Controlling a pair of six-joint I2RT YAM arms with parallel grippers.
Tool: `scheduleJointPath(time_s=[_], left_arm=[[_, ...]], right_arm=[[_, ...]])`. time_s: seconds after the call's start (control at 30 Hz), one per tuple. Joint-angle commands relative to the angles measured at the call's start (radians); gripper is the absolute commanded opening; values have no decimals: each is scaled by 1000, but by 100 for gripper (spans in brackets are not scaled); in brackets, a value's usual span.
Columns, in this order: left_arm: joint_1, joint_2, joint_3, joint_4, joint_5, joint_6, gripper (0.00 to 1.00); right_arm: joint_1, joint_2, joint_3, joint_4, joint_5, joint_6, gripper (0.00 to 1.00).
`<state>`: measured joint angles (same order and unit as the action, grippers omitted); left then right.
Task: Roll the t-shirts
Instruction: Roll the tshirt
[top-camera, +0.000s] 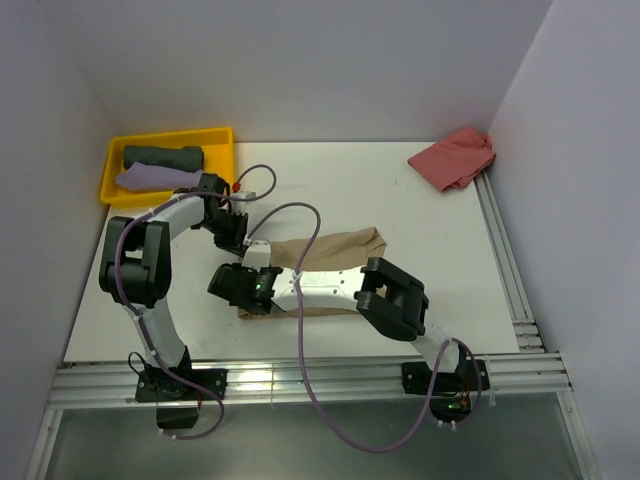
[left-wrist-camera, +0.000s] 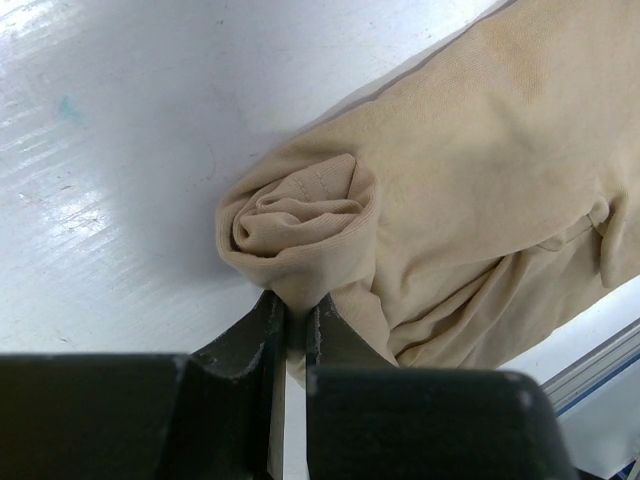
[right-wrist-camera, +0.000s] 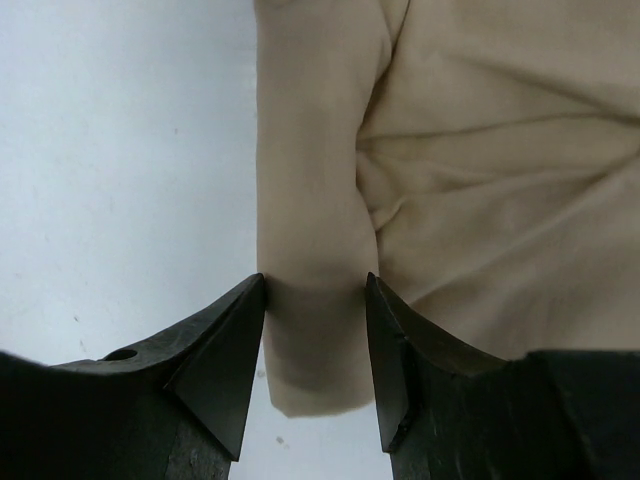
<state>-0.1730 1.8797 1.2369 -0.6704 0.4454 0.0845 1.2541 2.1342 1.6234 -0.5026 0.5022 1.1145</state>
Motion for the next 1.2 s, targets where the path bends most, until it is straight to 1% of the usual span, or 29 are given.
scheduleJointPath(time_s=[0.0,0.27,0.47,0.7,0.73,0.83,0.87,0.93,0.97,1.0,1.03,1.07,1.1,1.13,1.17], left_arm=[[-23,2,15,34,3,-6,6],[-28,1,16,34,-1,-8,6],[-31,6,12,34,-4,-11,6],[-36,2,16,29,-7,-12,7],[-36,2,16,29,-5,-11,8],[-36,2,18,29,-4,-9,11],[-36,2,18,28,-1,-8,14],[-36,-1,24,26,7,-3,19],[-36,-2,30,25,9,-2,23],[-36,-4,36,14,13,0,31],[-34,-5,54,9,32,6,36],[-33,-7,68,-1,45,9,41],[-28,-7,81,-20,67,12,49],[-23,-7,116,-35,108,17,53],[-19,-5,136,-47,134,20,57]], right_arm=[[36,-3,35,-73,59,37,52],[65,7,72,-108,59,42,52],[71,67,138,-159,61,47,52],[70,131,204,-238,26,64,51],[70,135,204,-243,24,68,50],[68,132,176,-238,10,80,41],[68,119,164,-219,4,87,35],[65,101,100,-182,-13,96,30],[61,75,72,-124,-37,103,23],[57,61,38,-87,-51,108,20],[53,44,-41,-42,-71,111,18],[42,6,-86,61,-109,117,16],[38,-16,-130,122,-131,120,15],[30,-34,-217,181,-151,120,14],[15,-69,-259,288,-187,133,14]])
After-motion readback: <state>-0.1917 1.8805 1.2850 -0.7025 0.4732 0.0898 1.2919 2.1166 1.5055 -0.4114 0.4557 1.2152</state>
